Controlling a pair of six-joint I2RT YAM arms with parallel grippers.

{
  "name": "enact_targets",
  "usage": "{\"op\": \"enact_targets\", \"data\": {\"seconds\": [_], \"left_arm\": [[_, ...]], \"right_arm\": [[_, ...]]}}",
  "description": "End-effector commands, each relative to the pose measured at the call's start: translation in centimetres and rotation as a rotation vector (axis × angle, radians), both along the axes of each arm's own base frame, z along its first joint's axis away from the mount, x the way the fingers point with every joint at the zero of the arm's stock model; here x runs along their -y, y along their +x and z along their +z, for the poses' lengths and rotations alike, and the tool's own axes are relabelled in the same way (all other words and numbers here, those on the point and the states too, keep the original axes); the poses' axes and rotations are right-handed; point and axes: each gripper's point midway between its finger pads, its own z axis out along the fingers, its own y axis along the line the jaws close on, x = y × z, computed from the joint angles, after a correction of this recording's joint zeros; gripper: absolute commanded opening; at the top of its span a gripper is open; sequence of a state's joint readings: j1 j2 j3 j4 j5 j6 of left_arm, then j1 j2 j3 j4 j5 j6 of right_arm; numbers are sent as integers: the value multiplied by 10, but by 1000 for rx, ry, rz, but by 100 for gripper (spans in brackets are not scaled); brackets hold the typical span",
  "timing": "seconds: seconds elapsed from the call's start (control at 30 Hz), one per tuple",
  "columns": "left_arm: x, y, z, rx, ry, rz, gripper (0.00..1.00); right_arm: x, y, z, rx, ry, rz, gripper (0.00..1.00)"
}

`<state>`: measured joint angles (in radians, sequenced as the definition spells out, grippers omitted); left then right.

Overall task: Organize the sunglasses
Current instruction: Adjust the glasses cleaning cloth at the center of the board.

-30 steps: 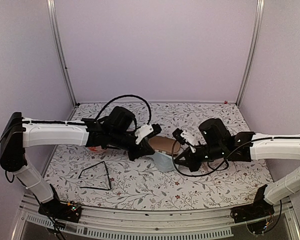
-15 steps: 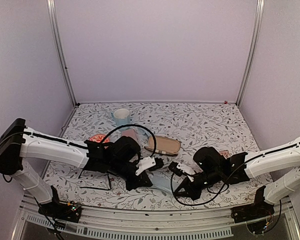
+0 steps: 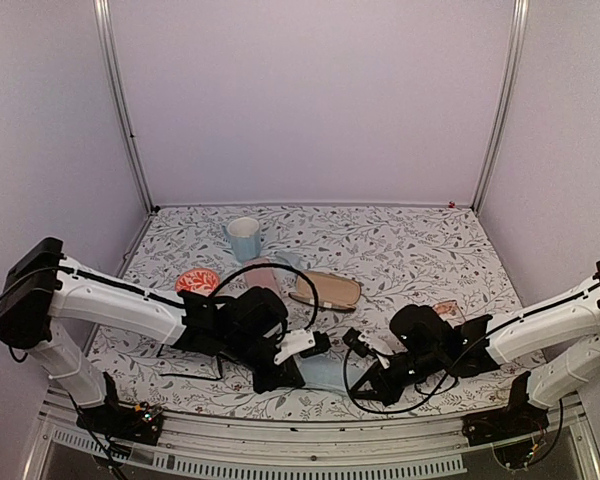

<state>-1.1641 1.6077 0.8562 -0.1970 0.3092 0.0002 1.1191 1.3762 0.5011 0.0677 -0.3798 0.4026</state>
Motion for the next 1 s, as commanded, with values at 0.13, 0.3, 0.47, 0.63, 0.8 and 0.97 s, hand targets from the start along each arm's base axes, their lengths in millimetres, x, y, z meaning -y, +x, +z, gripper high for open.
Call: {"op": "enact_targets", "data": {"seconds": [0.13,0.3,0.47,0.63,0.8,0.97], "left_arm": [[18,15,-9,8,21,-64,0],[26,25,-9,-10,2,-85,0],[32,31,-16,-36,1,-103,0],[34,39,-20,-51,-2,-101,0],[35,46,-23,-64,-2,-96,0],[33,49,-27,-75,1,-87,0]], "right_arm": [[13,-2,-22,-56,-65,-70,0],[19,5,-25,-66,-75,-110,0],[28,17,-27,-75,-75,-158,0],[32,25,-26,-80,-71,-189,0],[33,32,-27,-79,-72,-201,0],[32,36,-27,-78,-76,-204,3]]}}
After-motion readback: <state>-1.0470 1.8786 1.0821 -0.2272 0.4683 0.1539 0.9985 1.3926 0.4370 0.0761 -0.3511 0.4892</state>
